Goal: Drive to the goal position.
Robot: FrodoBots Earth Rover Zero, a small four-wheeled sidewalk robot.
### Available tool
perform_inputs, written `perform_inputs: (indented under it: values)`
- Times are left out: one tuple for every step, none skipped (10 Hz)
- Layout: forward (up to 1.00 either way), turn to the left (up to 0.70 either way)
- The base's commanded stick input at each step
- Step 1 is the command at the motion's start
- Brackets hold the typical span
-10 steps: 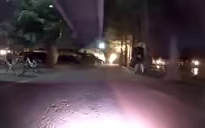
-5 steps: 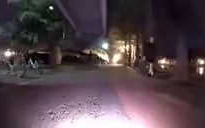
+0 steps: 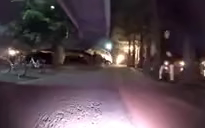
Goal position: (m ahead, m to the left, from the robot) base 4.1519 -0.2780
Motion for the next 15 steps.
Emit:
perform_inputs:
  values:
    - [0.7,0.0]
    - [0.7,0.0]
    - [0.7,0.0]
    - [0.7,0.0]
    - [0.7,0.0]
    - [0.7,0.0]
    - [0.7,0.0]
    - [0.7,0.0]
    - [0.7,0.0]
    - [0.7,-0.06]
    - [0.7,-0.14]
    - [0.7,-0.14]
    - [0.7,-0.12]
    - [0.7,-0.09]
    - [0.7,0.0]
